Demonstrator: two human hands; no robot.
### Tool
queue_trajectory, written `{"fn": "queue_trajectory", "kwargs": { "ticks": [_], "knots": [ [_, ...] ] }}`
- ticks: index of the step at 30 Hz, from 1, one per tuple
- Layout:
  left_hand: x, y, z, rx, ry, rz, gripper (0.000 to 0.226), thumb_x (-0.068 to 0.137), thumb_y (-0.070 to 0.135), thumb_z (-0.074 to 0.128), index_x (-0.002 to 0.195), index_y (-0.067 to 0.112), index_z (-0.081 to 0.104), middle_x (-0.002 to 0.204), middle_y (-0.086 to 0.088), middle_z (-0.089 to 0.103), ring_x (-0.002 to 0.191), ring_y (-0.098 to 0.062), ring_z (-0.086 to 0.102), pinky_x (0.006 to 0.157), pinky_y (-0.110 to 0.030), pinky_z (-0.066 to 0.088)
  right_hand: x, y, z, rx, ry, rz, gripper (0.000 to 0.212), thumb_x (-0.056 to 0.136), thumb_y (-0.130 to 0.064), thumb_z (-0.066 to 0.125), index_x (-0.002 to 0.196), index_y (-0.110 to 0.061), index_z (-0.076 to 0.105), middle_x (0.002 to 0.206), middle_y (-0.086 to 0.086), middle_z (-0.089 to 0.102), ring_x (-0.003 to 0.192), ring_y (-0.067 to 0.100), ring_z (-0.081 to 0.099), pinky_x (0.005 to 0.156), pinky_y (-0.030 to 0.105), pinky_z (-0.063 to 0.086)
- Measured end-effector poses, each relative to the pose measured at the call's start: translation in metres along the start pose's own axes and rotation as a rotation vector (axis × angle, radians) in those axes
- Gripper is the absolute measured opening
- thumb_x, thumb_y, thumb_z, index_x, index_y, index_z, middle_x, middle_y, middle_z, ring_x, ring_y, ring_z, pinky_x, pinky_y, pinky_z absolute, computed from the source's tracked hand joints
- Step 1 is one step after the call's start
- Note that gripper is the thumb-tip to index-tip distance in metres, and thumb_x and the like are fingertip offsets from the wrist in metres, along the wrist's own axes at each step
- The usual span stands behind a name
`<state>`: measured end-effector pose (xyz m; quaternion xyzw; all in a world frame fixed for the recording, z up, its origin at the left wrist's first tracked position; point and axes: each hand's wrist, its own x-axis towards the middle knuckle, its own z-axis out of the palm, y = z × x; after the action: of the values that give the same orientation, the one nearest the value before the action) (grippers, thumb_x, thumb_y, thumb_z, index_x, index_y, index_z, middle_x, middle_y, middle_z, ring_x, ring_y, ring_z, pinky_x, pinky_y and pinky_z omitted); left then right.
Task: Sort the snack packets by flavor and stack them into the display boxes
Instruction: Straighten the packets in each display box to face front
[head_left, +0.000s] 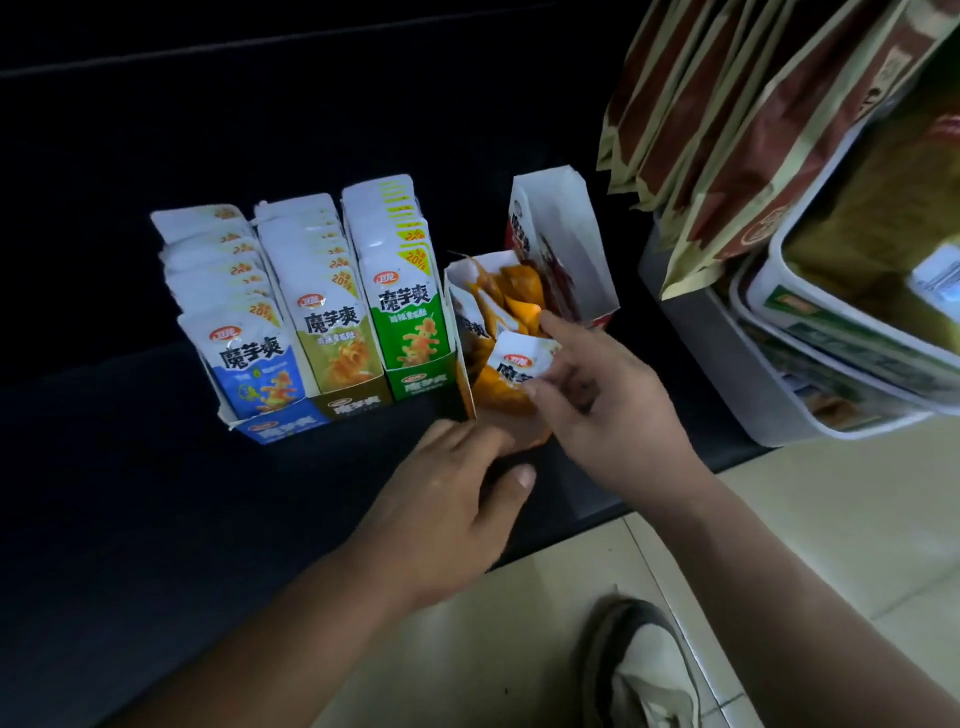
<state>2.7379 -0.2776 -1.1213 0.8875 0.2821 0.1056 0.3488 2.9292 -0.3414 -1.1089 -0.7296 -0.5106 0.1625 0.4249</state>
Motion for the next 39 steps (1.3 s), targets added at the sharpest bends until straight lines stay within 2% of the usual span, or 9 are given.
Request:
{"fn": "queue_trajectory", "kwargs": {
  "ticks": [4, 8, 13, 20, 24, 29, 32, 36, 39],
  "knots": [
    [-0.031, 0.001, -0.004, -0.052, 0.023, -0.042, 0.039, 0.099, 0.059, 0.041, 0.117, 0.032, 0.062, 0.105, 0.026, 0.05, 0.112, 0.003, 0.05, 0.089, -0.023, 0.045, 0.0, -0.015, 0.007, 0.0, 0.113, 0.125, 0.04, 0.088, -0.026, 0.081, 0.126, -0.031, 0.068, 0.065, -0.004, 0.053, 0.061, 0.01, 0.055, 0.066, 0.034, 0.055],
    [-0.044, 0.0, -0.006, -0.058, -0.013, -0.053, 0.033, 0.098, 0.059, 0.045, 0.114, 0.035, 0.06, 0.107, 0.023, 0.051, 0.108, 0.002, 0.05, 0.084, -0.022, 0.045, 0.003, -0.024, 0.01, 0.058, 0.142, 0.237, 0.029, 0.08, -0.034, 0.088, 0.097, -0.031, 0.065, 0.069, 0.002, 0.059, 0.061, 0.011, 0.055, 0.056, 0.018, 0.045],
    [-0.048, -0.005, -0.005, -0.048, -0.041, -0.046, 0.033, 0.098, 0.06, 0.045, 0.12, 0.039, 0.057, 0.113, 0.021, 0.052, 0.109, 0.0, 0.052, 0.084, -0.027, 0.05, 0.003, -0.022, 0.014, 0.019, 0.151, 0.282, 0.037, 0.082, -0.044, 0.085, 0.074, -0.015, 0.063, 0.07, 0.002, 0.067, 0.069, 0.019, 0.067, 0.062, 0.037, 0.055],
    [-0.052, -0.008, -0.004, -0.11, -0.027, -0.09, 0.037, 0.097, 0.055, 0.05, 0.13, 0.041, 0.059, 0.118, 0.024, 0.052, 0.113, 0.002, 0.055, 0.09, -0.028, 0.051, 0.002, -0.019, 0.01, 0.101, 0.13, 0.291, 0.029, 0.081, -0.036, 0.087, 0.076, -0.015, 0.068, 0.077, -0.004, 0.075, 0.077, 0.006, 0.074, 0.063, 0.029, 0.061],
    [-0.052, -0.008, -0.001, -0.18, 0.008, -0.136, 0.04, 0.096, 0.053, 0.053, 0.134, 0.043, 0.06, 0.122, 0.027, 0.054, 0.118, 0.003, 0.055, 0.094, -0.026, 0.051, 0.0, -0.019, -0.005, 0.236, 0.074, 0.26, 0.021, 0.08, -0.027, 0.087, 0.082, -0.012, 0.072, 0.085, 0.002, 0.079, 0.085, 0.013, 0.078, 0.069, 0.039, 0.065],
    [-0.042, -0.002, 0.0, -0.409, 0.124, -0.232, 0.037, 0.096, 0.03, 0.069, 0.13, 0.04, 0.058, 0.113, 0.023, 0.068, 0.107, -0.002, 0.066, 0.084, -0.03, 0.056, 0.004, -0.007, -0.02, 0.309, -0.159, 0.161, 0.009, 0.089, -0.019, 0.08, 0.092, -0.011, 0.077, 0.092, 0.005, 0.078, 0.091, 0.022, 0.076, 0.078, 0.048, 0.063],
    [-0.031, 0.0, 0.0, -0.482, 0.196, -0.257, 0.047, 0.093, 0.026, 0.074, 0.135, 0.036, 0.056, 0.105, 0.015, 0.067, 0.094, -0.009, 0.067, 0.073, -0.021, 0.054, 0.003, 0.0, -0.022, 0.265, -0.352, 0.07, 0.015, 0.087, -0.024, 0.078, 0.095, -0.011, 0.079, 0.101, 0.009, 0.07, 0.096, 0.026, 0.07, 0.084, 0.048, 0.061],
    [-0.025, -0.001, 0.005, -0.356, 0.229, -0.165, 0.01, 0.094, 0.022, 0.074, 0.099, 0.029, 0.069, 0.093, 0.011, 0.053, 0.076, -0.013, 0.059, 0.064, -0.019, 0.045, 0.005, -0.001, -0.032, 0.252, -0.465, 0.084, 0.019, 0.081, -0.03, 0.08, 0.093, -0.015, 0.082, 0.101, 0.009, 0.064, 0.095, 0.026, 0.065, 0.084, 0.042, 0.057],
    [-0.027, -0.003, 0.005, -0.33, 0.208, -0.087, 0.003, 0.096, 0.02, 0.072, 0.098, 0.021, 0.074, 0.1, 0.011, 0.056, 0.085, -0.013, 0.062, 0.069, -0.022, 0.048, 0.004, -0.005, -0.037, 0.322, -0.474, 0.193, 0.03, 0.084, -0.047, 0.08, 0.097, -0.021, 0.084, 0.103, 0.004, 0.066, 0.097, 0.022, 0.066, 0.084, 0.038, 0.056]
  ]
}}
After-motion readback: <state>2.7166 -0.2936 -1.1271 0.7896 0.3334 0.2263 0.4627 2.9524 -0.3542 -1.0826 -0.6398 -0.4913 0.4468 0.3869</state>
